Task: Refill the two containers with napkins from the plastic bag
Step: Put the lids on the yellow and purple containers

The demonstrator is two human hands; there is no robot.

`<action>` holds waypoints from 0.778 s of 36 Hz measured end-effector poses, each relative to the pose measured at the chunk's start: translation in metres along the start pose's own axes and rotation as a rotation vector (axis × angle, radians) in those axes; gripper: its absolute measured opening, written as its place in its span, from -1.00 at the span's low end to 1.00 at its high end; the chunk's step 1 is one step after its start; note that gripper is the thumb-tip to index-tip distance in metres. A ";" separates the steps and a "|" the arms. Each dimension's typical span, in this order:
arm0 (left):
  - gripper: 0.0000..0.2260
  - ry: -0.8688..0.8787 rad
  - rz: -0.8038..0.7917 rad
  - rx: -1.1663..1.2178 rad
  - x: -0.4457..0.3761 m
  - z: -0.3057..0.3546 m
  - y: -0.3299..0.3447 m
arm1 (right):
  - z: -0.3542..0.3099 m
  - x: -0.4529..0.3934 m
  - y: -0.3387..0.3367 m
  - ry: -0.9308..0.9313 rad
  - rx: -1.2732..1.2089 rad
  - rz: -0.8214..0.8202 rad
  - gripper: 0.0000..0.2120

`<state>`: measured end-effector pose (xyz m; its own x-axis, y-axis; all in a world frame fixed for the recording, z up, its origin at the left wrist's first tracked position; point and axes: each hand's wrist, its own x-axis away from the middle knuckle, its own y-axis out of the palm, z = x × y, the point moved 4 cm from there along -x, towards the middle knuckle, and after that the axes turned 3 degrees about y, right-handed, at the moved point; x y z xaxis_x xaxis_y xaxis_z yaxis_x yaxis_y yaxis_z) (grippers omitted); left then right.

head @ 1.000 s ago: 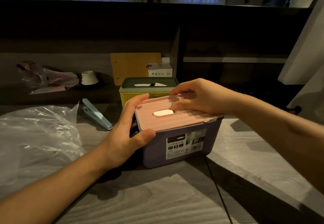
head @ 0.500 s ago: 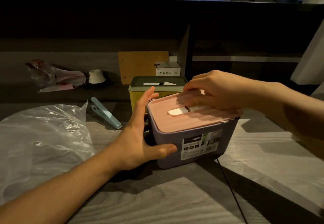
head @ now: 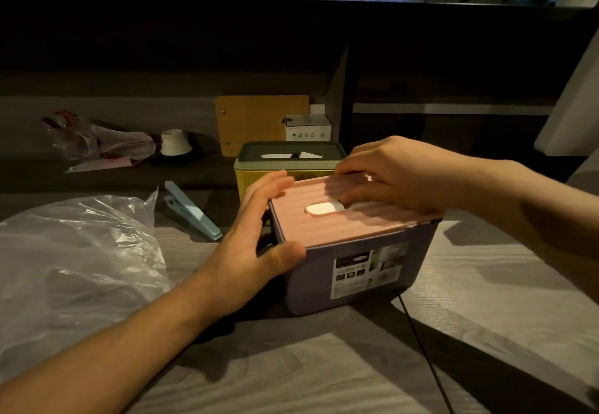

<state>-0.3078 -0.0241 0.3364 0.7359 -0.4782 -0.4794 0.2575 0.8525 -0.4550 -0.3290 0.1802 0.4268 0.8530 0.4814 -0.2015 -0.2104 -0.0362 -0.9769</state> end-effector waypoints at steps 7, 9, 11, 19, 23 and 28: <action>-0.25 -0.040 0.021 0.074 -0.001 0.001 0.002 | -0.002 0.006 0.009 0.032 -0.178 0.087 -0.57; -0.32 -0.053 0.018 0.068 -0.001 0.001 0.002 | -0.002 0.007 0.010 0.047 -0.219 0.087 -0.59; -0.36 -0.052 0.022 0.051 -0.001 0.001 0.002 | -0.002 0.007 0.011 0.063 -0.262 0.067 -0.60; -0.34 -0.013 0.055 0.013 -0.001 0.000 0.003 | -0.003 0.004 0.015 0.069 -0.341 -0.035 -0.55; -0.25 -0.007 0.069 -0.040 -0.004 -0.001 0.002 | -0.002 0.004 0.009 0.058 -0.248 -0.084 -0.54; -0.24 0.006 0.064 -0.116 -0.008 0.005 0.003 | 0.001 0.007 -0.004 0.067 -0.126 -0.079 -0.56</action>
<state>-0.3096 -0.0164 0.3424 0.7444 -0.4256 -0.5146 0.1363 0.8512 -0.5068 -0.3225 0.1845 0.4295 0.8954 0.4279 -0.1234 -0.0831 -0.1117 -0.9903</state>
